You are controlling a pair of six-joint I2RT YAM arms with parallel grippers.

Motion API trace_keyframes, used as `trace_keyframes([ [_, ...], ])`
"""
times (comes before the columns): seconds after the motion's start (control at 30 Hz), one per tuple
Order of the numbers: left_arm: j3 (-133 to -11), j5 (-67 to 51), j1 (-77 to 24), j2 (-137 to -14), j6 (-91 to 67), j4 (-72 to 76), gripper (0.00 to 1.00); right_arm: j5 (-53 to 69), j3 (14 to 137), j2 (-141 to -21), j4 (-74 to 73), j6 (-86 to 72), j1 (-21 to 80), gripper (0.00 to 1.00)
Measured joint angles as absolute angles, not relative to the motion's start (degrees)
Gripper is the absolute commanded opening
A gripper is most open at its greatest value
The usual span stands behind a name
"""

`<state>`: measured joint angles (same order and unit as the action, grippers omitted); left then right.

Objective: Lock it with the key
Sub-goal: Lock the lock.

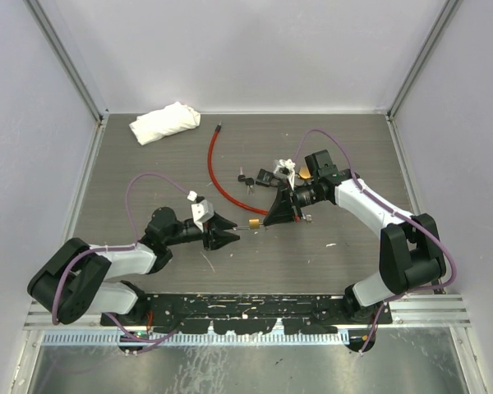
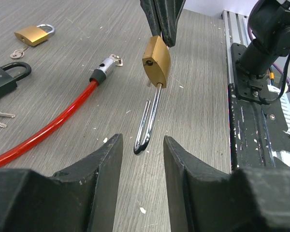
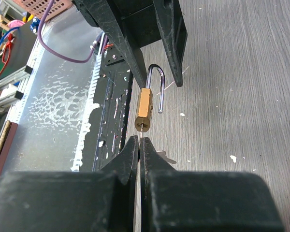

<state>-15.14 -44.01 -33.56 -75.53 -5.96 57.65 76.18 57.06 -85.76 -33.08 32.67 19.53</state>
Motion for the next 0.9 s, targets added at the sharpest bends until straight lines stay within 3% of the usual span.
trace_keyframes([
  [0.27,-15.11,-43.75,-33.56,-75.4,-7.01,60.45,0.39,76.18,57.06,-85.76,-33.08,32.69,19.53,0.01],
  [0.4,-15.11,-43.75,-33.56,-74.74,-7.22,60.58,0.25,76.18,57.06,-85.76,-33.08,32.69,19.53,0.01],
  [0.53,-15.11,-43.77,-33.56,-74.56,-7.4,60.47,0.02,76.18,57.06,-85.76,-33.08,32.69,19.53,0.01],
  [0.6,-15.07,-44.16,-33.56,-73.82,-7.51,60.03,0.0,76.16,57.06,-85.76,-33.04,32.73,19.51,0.03],
  [0.67,-15.0,-44.84,-33.58,-72.93,-7.51,59.46,0.0,76.29,57.06,-85.76,-33.01,32.77,19.4,0.13],
  [0.83,-14.96,-44.84,-33.58,-71.0,-7.55,57.47,0.0,75.77,57.08,-85.76,-33.1,33.12,19.53,0.51],
  [0.9,-14.96,-44.62,-33.56,-69.25,-7.49,55.51,0.0,73.97,57.08,-85.67,-33.19,33.89,19.53,0.61],
])
